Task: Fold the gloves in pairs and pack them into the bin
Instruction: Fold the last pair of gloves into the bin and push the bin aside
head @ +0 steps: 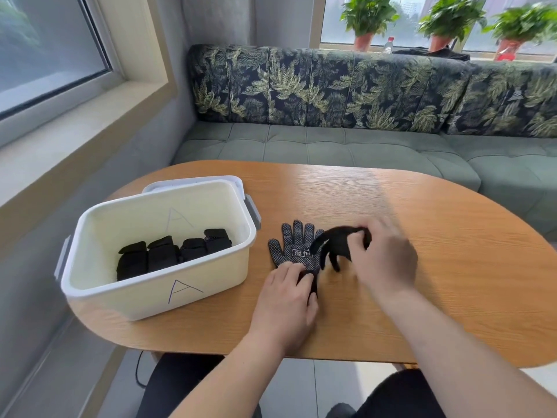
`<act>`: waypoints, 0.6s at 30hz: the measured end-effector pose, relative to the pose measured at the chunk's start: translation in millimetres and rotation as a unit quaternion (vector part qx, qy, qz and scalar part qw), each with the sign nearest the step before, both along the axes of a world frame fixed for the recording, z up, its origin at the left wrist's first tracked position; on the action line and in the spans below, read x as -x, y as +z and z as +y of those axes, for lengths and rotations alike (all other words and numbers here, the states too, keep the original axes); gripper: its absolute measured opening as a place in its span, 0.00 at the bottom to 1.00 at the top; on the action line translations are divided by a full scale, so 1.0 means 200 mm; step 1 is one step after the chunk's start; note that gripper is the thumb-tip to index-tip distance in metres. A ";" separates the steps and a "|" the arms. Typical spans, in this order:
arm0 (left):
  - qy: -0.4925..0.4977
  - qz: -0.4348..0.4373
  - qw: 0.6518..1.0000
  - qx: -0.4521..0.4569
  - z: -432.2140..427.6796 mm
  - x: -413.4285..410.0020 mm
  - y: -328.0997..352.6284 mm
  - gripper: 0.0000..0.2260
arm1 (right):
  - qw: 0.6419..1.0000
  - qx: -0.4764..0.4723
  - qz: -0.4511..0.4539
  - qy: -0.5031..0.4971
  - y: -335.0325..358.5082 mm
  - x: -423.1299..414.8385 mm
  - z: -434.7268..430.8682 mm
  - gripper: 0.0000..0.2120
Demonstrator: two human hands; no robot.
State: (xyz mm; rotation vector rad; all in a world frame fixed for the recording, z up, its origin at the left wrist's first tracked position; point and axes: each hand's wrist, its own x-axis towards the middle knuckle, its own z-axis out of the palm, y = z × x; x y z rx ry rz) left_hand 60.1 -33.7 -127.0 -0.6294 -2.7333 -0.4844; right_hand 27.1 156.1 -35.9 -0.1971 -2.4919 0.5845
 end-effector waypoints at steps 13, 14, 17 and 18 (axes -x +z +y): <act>0.003 0.021 1.000 -0.009 0.00 0.01 -0.02 0.15 | 0.981 -0.135 -0.011 0.142 -0.07 0.09 0.12 0.08; 0.003 0.023 1.000 -0.008 0.00 0.01 -0.02 0.14 | 0.977 -0.144 -0.056 0.149 -0.18 0.05 0.11 0.09; -0.005 0.028 1.000 -0.007 0.00 0.01 -0.02 0.14 | 0.973 -0.153 -0.092 0.144 -0.40 -0.08 0.08 0.14; -0.008 0.027 1.000 -0.006 0.00 0.01 -0.02 0.15 | 0.977 -0.143 -0.077 0.140 -0.44 -0.11 0.08 0.15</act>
